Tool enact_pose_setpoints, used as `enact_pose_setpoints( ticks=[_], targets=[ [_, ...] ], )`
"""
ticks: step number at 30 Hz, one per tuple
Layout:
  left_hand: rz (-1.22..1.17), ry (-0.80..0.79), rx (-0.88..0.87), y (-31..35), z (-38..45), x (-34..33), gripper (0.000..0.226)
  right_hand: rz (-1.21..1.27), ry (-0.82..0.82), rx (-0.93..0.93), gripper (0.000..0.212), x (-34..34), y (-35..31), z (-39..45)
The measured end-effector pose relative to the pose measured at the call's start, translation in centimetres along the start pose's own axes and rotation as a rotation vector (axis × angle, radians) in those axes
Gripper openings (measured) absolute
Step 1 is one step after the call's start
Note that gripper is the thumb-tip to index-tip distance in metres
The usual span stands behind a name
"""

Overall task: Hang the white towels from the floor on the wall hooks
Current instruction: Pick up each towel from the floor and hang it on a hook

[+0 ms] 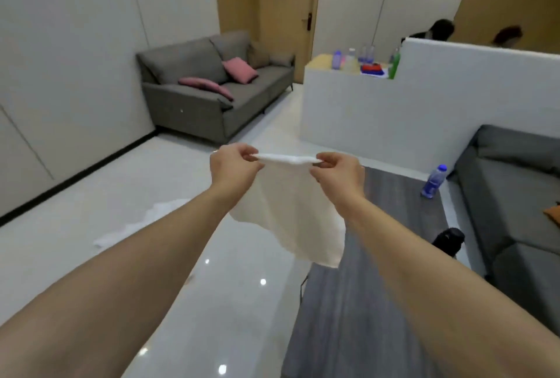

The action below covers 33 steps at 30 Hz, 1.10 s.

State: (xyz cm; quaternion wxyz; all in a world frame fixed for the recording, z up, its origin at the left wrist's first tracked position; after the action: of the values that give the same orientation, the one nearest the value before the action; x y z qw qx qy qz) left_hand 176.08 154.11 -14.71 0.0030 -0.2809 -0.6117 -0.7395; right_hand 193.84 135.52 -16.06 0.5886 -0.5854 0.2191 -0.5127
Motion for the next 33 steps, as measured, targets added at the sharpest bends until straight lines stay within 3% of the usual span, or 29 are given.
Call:
enact_pose_setpoints(
  ticks=[3,7,18,23,29,33],
  targets=[
    [0.174,0.143,-0.126,1.0,0.2,10.4,0.016,-0.217,-0.099,0.295,0.025,-5.6,-8.7,-2.1],
    [0.235,0.377,-0.112,-0.7,-0.3,25.6,0.016,-0.306,-0.176,0.567,0.022,-15.3,-19.6,-6.9],
    [0.479,0.923,0.121,-11.7,-11.2,63.2,0.016,0.087,-0.579,0.994,0.01,-44.8,-41.7,-28.3],
    [0.646,1.193,0.315,-16.0,-19.7,79.1,0.019,0.31,-0.887,1.093,0.007,-58.1,-50.8,-42.9],
    [0.774,1.406,0.561,-18.6,-30.8,94.2,0.015,0.541,-1.17,1.189,0.008,-68.5,-61.0,-60.9],
    [0.728,1.582,0.63,-19.5,-39.7,100.5,0.013,0.703,-1.36,1.305,0.005,-70.8,-66.7,-73.8]
  ],
)
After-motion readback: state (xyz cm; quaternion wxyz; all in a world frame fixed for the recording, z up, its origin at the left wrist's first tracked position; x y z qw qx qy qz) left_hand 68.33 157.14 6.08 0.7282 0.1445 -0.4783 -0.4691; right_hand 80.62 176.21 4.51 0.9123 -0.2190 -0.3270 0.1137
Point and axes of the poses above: each hand's wrist, its own z-axis towards the middle knuckle, its own x-axis out of the back of the hand, y = z × x, the point moved 9 cm from there along z, towards the middle knuckle, and after that the axes turned 6 degrees about x, right-handed, at the moved point
